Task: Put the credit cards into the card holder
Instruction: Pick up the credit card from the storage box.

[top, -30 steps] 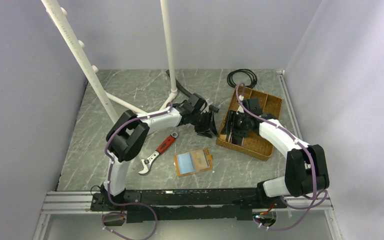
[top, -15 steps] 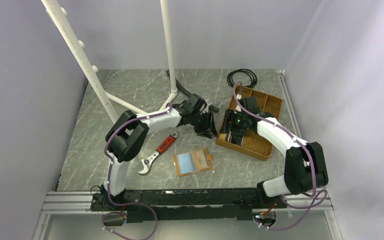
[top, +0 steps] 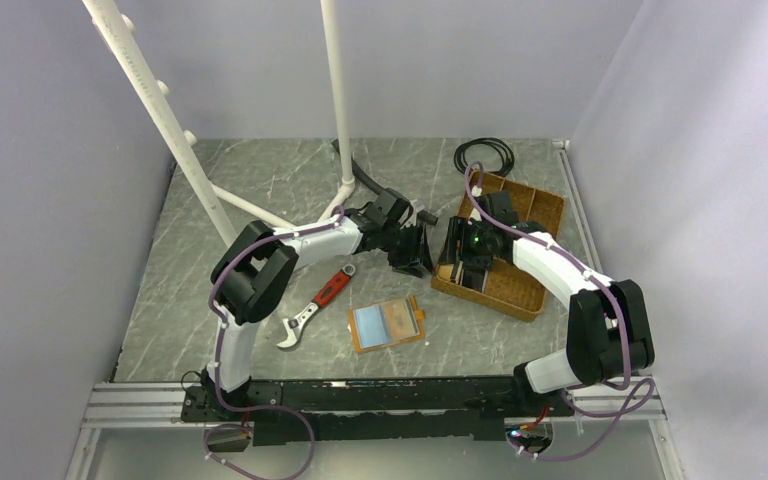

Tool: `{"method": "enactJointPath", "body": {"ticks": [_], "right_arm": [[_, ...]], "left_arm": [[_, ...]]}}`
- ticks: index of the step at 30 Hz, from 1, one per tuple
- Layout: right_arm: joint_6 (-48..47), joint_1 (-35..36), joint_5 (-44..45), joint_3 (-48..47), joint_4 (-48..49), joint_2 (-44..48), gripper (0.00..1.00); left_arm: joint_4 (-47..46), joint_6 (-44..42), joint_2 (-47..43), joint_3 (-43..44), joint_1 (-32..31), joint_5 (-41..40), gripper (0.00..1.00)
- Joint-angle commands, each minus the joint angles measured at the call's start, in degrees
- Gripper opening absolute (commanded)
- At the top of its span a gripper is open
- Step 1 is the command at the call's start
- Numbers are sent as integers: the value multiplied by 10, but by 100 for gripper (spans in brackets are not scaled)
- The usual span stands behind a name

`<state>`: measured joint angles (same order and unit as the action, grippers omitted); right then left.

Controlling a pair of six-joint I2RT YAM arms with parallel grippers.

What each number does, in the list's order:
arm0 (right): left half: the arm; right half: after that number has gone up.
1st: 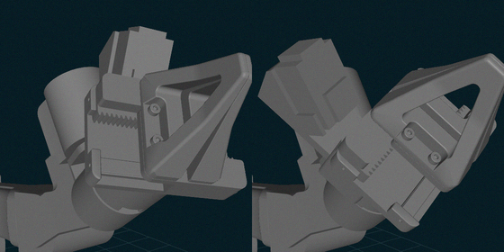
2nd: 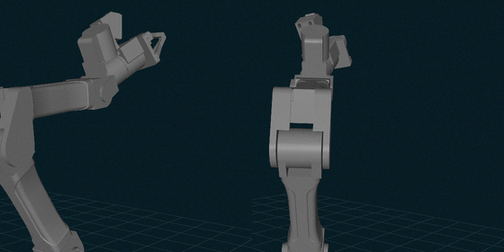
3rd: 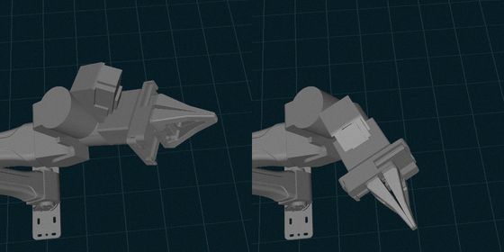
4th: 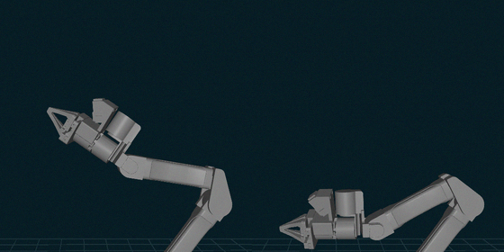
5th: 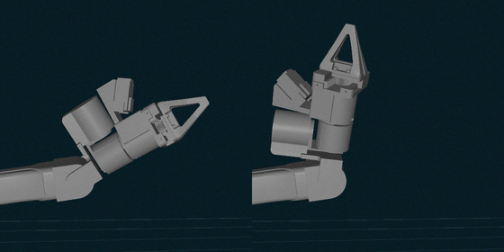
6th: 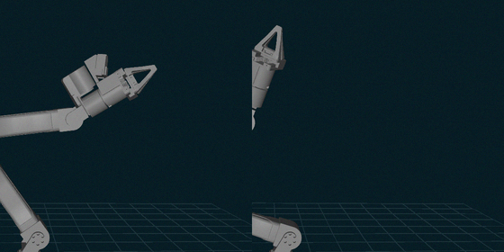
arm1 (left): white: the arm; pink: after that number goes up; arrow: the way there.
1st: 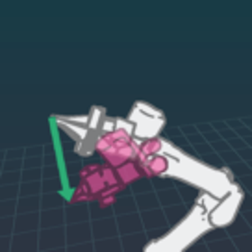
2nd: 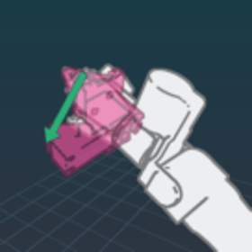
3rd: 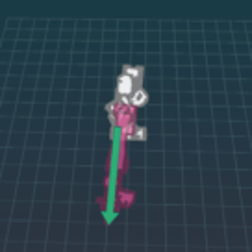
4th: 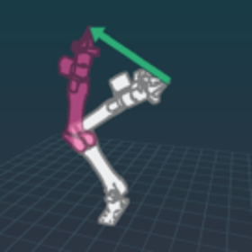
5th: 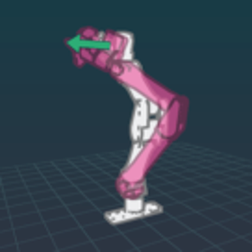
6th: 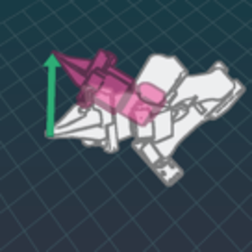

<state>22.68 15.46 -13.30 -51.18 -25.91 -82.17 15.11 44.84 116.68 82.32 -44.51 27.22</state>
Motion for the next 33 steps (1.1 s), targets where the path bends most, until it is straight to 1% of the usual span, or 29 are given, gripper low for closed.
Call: {"method": "enactJointPath", "body": {"ticks": [1, 8, 15, 33], "right_arm": [[-1, 3, 10, -26, 32, 1, 65], [14, 2, 4, -38, 20, 7, 65], [48, 3, -2, -34, 6, 10, 62], [48, 14, -2, -12, -24, 37, 61]], "left_arm": [[-17, 2, -32, -1, -2, 12, 46], [-12, -2, -35, -1, -2, 12, 46], [-13, -3, -34, 0, -1, 16, 46], [-21, 0, -41, -11, -1, 18, 46]]}}
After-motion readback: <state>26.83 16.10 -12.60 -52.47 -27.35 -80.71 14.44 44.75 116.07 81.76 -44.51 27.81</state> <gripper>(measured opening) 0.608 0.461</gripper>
